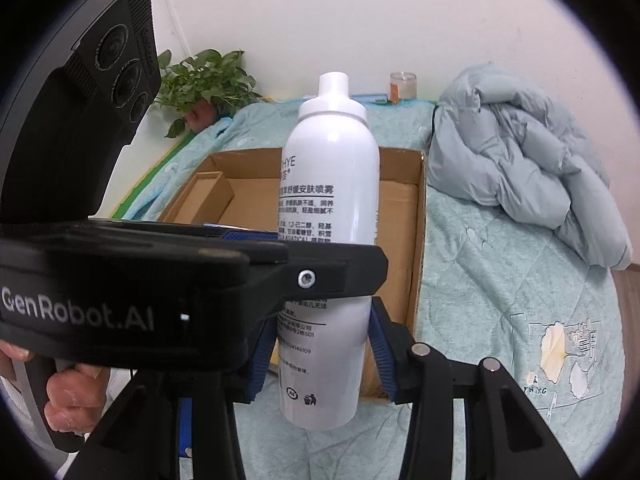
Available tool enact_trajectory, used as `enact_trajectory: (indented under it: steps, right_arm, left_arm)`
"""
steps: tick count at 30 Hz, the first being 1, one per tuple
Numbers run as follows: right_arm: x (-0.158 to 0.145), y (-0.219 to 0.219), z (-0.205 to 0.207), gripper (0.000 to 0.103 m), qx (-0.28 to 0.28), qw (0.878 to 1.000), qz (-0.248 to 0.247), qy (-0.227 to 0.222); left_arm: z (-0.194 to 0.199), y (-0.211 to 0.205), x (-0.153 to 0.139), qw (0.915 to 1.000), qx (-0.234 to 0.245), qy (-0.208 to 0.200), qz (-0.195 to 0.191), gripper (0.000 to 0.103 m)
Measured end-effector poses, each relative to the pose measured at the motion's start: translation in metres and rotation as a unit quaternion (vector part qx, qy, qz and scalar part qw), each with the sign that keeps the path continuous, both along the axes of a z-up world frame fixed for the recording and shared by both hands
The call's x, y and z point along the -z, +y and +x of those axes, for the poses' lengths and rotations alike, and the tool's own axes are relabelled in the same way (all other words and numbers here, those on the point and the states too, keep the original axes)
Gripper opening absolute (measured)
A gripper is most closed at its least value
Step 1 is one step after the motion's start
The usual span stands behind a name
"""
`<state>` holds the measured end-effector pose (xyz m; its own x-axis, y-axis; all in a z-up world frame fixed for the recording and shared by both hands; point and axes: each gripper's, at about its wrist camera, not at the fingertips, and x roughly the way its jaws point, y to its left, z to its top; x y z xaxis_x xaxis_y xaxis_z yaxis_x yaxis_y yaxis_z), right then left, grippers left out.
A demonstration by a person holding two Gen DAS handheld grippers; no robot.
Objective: Organize rigid objects
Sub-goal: 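Carry the spray bottle into the box beside the yellow jar, then open the left gripper to release the spray bottle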
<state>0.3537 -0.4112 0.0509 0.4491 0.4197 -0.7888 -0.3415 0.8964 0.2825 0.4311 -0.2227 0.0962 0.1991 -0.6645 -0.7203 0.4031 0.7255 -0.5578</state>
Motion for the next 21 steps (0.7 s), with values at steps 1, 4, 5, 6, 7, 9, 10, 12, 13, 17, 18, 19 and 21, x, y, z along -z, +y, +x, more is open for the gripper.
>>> enact_trajectory:
  steps: [1,4,5,6,7,9,10,12,13,17,18,19,21]
  right_arm:
    - [0.01,-0.006,0.008,0.043,0.003,1.0,0.003,0.008]
    - [0.038,-0.012,0.028,0.043,0.006,0.999,0.013,0.038]
    - [0.049,-0.013,0.032,0.043,0.008,0.999,0.017,0.051]
    - [0.061,-0.013,0.034,0.043,0.012,0.998,0.018,0.064]
    - [0.068,-0.011,0.034,0.043,0.013,0.997,0.014,0.071]
    - [0.085,-0.008,0.032,0.043,0.017,0.997,-0.008,0.077]
    - [0.09,-0.01,0.035,0.043,0.018,0.997,-0.012,0.079]
    - [0.095,-0.014,0.033,0.043,0.032,0.996,-0.006,0.083]
    - [0.095,-0.014,0.033,0.043,0.034,0.996,-0.006,0.083]
    - [0.087,-0.019,0.025,0.048,0.056,0.996,-0.032,0.065]
    - [0.083,-0.024,0.019,0.057,0.062,0.996,-0.023,0.06]
    - [0.081,-0.03,0.014,0.063,0.071,0.996,-0.013,0.054]
    - [0.075,-0.043,-0.003,0.076,0.097,0.995,0.008,0.036]
  left_arm:
    - [0.007,-0.003,0.01,0.9999,0.0,0.01,0.005,0.041]
    - [0.021,-0.014,0.044,0.9992,-0.008,0.032,0.021,0.041]
    - [0.023,-0.016,0.058,0.9984,-0.012,0.046,0.028,0.041]
    - [0.026,-0.019,0.069,0.9977,-0.013,0.056,0.034,0.041]
    - [0.028,-0.02,0.079,0.9971,-0.011,0.065,0.038,0.041]
    - [0.03,-0.023,0.096,0.9957,-0.011,0.083,0.039,0.042]
    - [0.031,-0.024,0.1,0.9957,-0.009,0.087,0.032,0.041]
    - [0.03,-0.026,0.1,0.9958,-0.008,0.083,0.038,0.042]
    - [0.028,-0.027,0.098,0.9956,-0.01,0.08,0.047,0.043]
    - [0.014,-0.019,0.082,0.9965,-0.013,0.048,0.068,0.055]
    - [0.007,-0.013,0.073,0.9968,-0.014,0.031,0.072,0.055]
    - [-0.01,-0.004,0.058,0.9965,-0.019,-0.006,0.081,0.055]
    - [-0.038,0.014,0.034,0.9914,-0.041,-0.074,0.1,0.058]
